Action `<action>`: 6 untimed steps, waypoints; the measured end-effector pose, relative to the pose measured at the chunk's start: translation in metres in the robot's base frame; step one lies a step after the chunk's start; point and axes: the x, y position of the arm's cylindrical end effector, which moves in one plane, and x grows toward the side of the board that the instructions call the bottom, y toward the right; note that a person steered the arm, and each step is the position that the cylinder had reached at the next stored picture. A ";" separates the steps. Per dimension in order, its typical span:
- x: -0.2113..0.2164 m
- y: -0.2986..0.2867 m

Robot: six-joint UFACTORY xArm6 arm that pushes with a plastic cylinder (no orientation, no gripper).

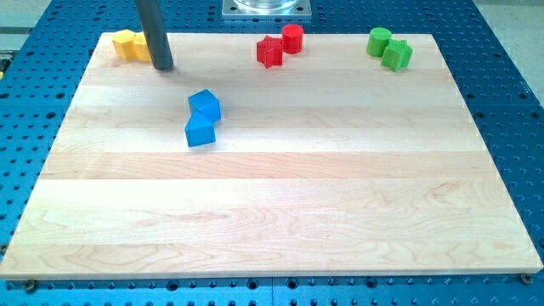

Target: Keep arm on left to red star

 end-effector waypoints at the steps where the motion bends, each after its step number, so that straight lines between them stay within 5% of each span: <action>1: 0.014 0.002; 4: 0.060 0.095; 6: 0.048 0.098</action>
